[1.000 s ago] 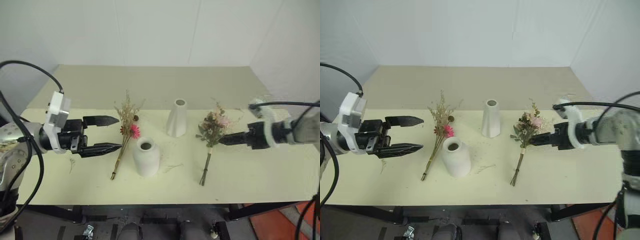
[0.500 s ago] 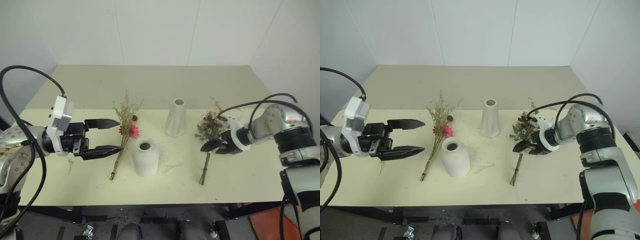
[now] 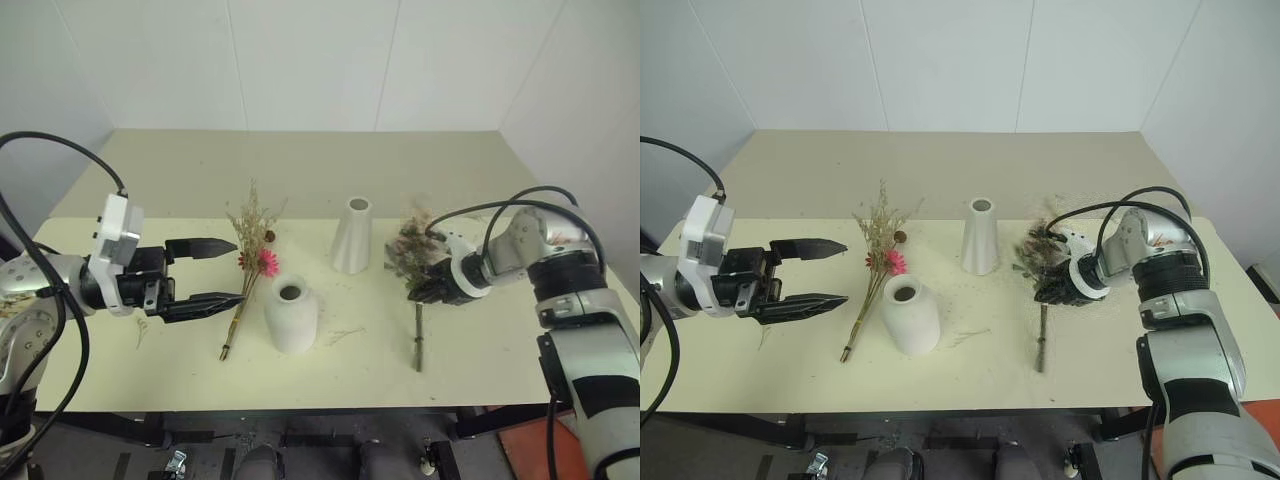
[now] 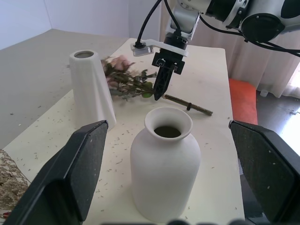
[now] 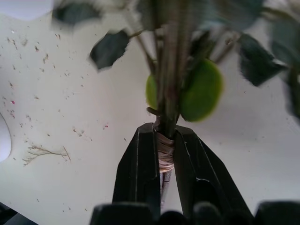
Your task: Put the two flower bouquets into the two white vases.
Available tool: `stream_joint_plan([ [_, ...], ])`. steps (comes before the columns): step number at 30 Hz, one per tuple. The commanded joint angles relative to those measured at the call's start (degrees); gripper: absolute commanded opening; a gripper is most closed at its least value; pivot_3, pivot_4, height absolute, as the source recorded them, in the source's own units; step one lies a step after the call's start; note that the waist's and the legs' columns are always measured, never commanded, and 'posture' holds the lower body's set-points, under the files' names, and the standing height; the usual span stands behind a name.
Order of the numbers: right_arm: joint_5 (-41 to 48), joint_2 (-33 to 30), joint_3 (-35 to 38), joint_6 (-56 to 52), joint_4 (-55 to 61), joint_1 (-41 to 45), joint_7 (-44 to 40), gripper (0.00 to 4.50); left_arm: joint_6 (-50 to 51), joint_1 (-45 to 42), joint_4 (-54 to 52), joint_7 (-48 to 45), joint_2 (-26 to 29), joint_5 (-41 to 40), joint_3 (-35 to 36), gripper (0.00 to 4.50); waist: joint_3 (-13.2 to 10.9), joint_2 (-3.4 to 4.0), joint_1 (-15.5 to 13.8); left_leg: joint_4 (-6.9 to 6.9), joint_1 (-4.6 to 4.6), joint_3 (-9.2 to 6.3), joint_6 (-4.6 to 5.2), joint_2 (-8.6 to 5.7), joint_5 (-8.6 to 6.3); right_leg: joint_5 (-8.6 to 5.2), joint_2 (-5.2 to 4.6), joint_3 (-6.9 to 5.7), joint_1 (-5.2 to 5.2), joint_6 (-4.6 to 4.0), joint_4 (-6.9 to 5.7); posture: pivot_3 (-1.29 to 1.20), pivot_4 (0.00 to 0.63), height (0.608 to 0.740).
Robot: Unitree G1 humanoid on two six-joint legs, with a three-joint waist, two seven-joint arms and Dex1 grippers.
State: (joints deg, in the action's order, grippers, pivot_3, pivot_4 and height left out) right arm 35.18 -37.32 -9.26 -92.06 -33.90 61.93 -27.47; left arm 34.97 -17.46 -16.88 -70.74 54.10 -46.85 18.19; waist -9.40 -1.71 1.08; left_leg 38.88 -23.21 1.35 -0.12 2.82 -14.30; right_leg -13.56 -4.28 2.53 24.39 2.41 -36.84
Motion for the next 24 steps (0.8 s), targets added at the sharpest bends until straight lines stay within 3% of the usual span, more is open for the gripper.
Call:
stream_joint_plan([
  [1,-0.97,0.02,6.22,-0.16,4.08,-0.64,0.78,0.22,-0.69,-0.84,-0.86,0.15,0.63,-0.45,1.03,4.50,0.00,0.00,-0.02,0.00,0.00,0.00,0.00,0.00,0.00,0.00,0.00,0.00,0.00,0.00,0.00,0.00,0.150,0.740],
  [6,-3.63,1.47,16.78,9.42,16.78,-6.88,6.75,0.22,-0.78,-1.42,-0.31,-0.10,0.57,-0.29,0.43,4.50,0.00,0.00,-0.15,0.00,-0.03,-0.01,0.00,0.00,0.00,0.00,-0.01,-0.02,0.00,0.01,0.03,0.00,0.150,0.740],
  [12,-11.14,6.01,20.66,37.46,33.56,-15.70,12.20,0.22,-1.17,-4.52,2.29,-1.54,0.84,0.53,-1.47,4.50,-0.02,0.03,0.08,0.01,0.00,-0.02,-0.01,0.00,0.00,0.00,-0.01,-0.03,-0.01,0.03,-0.02,0.00,0.150,0.740],
  [18,-11.75,12.36,23.35,54.14,38.07,-13.30,12.68,0.22,-0.74,-8.10,4.64,-2.14,0.71,1.61,-3.40,4.50,-0.04,0.06,0.94,-0.03,0.01,-0.03,-0.01,0.01,0.00,0.01,0.03,0.00,0.02,0.03,-0.02,0.00,0.150,0.740],
  [24,-10.70,16.22,22.77,60.85,38.70,-8.17,12.45,0.22,2.17,-9.95,5.07,0.83,0.91,2.44,-4.57,4.50,-0.06,0.09,1.33,-0.02,0.01,-0.04,-0.01,0.01,0.01,0.01,0.01,0.00,0.01,0.03,-0.04,0.00,0.150,0.740],
])
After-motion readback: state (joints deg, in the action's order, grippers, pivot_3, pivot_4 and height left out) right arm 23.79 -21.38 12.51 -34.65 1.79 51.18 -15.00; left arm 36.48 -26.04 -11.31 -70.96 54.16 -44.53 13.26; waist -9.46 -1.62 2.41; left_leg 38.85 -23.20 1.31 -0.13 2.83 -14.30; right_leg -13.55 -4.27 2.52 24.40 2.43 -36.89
